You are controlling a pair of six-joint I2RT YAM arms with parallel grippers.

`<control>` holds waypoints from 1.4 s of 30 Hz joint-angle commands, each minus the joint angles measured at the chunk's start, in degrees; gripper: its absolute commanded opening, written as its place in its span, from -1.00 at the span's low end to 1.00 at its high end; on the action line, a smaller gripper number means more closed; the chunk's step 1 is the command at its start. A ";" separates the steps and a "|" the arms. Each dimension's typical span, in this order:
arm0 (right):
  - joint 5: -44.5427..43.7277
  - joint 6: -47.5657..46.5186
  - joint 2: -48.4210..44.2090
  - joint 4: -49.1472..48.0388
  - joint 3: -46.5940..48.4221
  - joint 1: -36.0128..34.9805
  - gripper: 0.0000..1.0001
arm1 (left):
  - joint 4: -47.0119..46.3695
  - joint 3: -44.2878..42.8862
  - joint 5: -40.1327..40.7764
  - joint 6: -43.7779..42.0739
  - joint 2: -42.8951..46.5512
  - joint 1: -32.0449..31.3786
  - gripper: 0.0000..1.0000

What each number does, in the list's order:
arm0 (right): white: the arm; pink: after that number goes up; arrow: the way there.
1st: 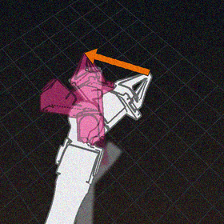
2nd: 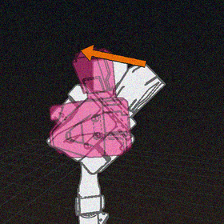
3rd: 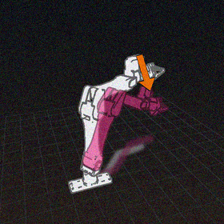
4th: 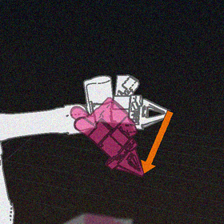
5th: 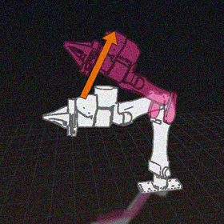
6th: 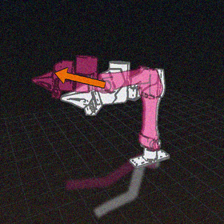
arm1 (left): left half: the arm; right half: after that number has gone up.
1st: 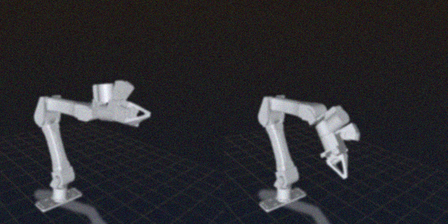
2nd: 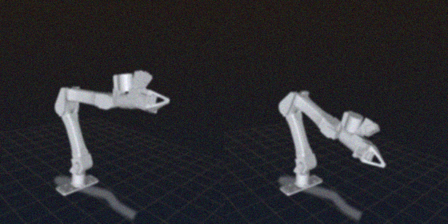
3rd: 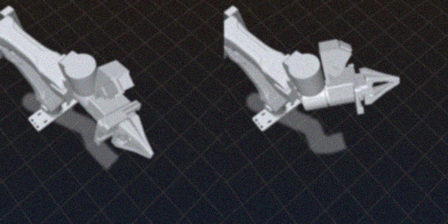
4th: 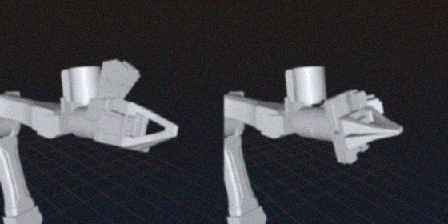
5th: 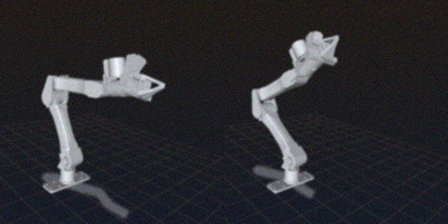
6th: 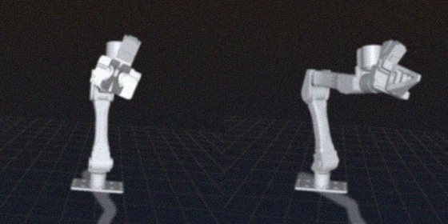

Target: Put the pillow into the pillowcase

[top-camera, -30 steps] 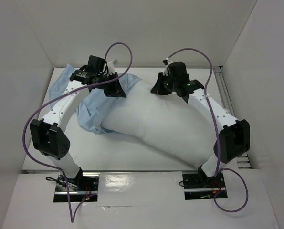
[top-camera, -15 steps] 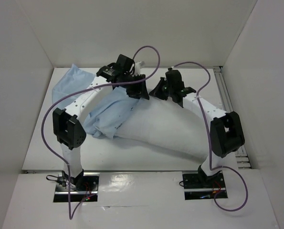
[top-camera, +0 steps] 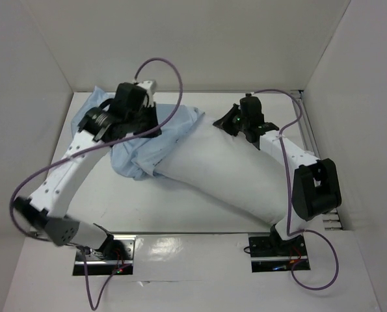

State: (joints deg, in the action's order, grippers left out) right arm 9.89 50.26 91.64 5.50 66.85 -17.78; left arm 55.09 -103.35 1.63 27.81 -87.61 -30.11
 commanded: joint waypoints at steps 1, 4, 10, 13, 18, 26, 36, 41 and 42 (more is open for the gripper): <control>1.88 2.03 -0.59 -5.67 0.47 0.38 -1.00 | -3.75 11.03 6.12 3.47 10.34 0.40 -0.78; 2.50 2.03 0.56 -5.67 1.00 0.38 -1.00 | -9.81 24.92 5.49 6.97 16.92 0.40 0.43; 3.03 1.42 1.18 -5.15 3.11 0.38 -1.00 | -18.78 43.65 10.15 13.85 25.20 -2.24 0.88; 3.03 0.89 1.18 -4.53 3.64 0.38 -1.00 | -21.86 48.67 11.81 14.55 25.83 -3.29 0.91; 3.03 0.89 1.18 -4.01 3.64 0.38 -1.00 | -22.40 48.69 18.31 16.04 20.91 -3.29 0.65; 3.03 0.89 1.18 -4.00 4.17 0.38 -1.00 | -24.24 45.52 19.38 16.04 15.55 -2.76 -0.69; 0.23 1.42 3.02 -4.09 10.92 -0.15 -1.00 | -19.24 16.12 -3.63 7.26 6.69 -3.99 -1.00; -5.05 3.17 0.92 -4.09 14.01 -0.67 -1.00 | -12.38 -0.71 -15.85 5.15 -2.91 -5.22 -1.00; -5.75 3.18 0.13 -4.09 14.01 -0.68 -1.00 | -12.38 0.51 -16.74 5.15 -2.91 -5.22 -1.00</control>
State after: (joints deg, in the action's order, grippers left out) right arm 6.79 51.18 95.59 5.93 76.97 -17.37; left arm 41.63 -101.10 -4.56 34.87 -88.92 -34.52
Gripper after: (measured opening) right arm 0.025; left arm 0.032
